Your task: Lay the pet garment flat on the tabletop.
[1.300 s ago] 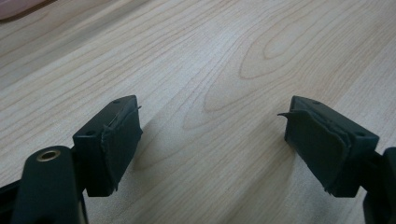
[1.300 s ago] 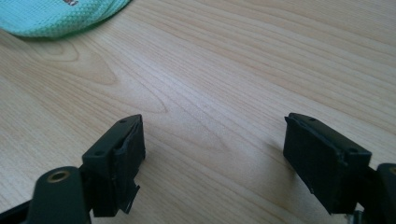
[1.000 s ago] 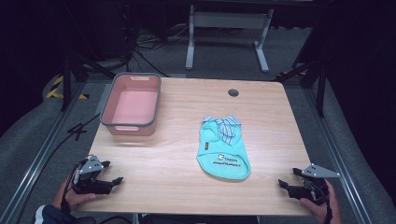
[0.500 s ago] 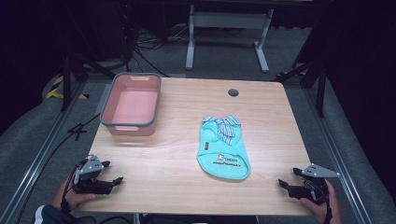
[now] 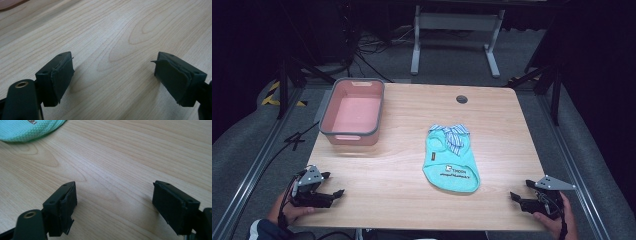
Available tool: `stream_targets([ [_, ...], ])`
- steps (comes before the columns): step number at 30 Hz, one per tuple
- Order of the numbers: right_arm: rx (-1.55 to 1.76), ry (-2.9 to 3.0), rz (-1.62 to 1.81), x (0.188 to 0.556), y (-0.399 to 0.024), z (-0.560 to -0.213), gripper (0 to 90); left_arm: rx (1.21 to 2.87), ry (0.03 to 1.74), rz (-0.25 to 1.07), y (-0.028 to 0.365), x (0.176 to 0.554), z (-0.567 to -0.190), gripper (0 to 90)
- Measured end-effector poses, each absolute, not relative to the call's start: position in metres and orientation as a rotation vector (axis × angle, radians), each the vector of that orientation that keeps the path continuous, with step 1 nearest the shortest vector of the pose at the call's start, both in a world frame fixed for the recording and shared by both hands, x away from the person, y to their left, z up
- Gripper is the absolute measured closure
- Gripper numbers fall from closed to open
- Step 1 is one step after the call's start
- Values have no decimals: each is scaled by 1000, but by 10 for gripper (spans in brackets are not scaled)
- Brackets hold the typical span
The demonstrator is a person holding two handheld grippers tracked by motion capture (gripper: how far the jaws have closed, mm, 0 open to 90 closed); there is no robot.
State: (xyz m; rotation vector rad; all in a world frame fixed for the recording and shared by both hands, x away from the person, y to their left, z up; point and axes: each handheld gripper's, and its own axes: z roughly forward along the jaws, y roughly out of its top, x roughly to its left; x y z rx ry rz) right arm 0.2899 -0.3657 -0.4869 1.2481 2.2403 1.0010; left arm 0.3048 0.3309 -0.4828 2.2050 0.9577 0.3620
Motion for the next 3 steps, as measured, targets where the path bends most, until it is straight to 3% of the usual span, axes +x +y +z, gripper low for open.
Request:
stream_targets([
  [3,1249,2238,1000,290,-366,-487,203,2204,954,367,331,305,-483,158],
])
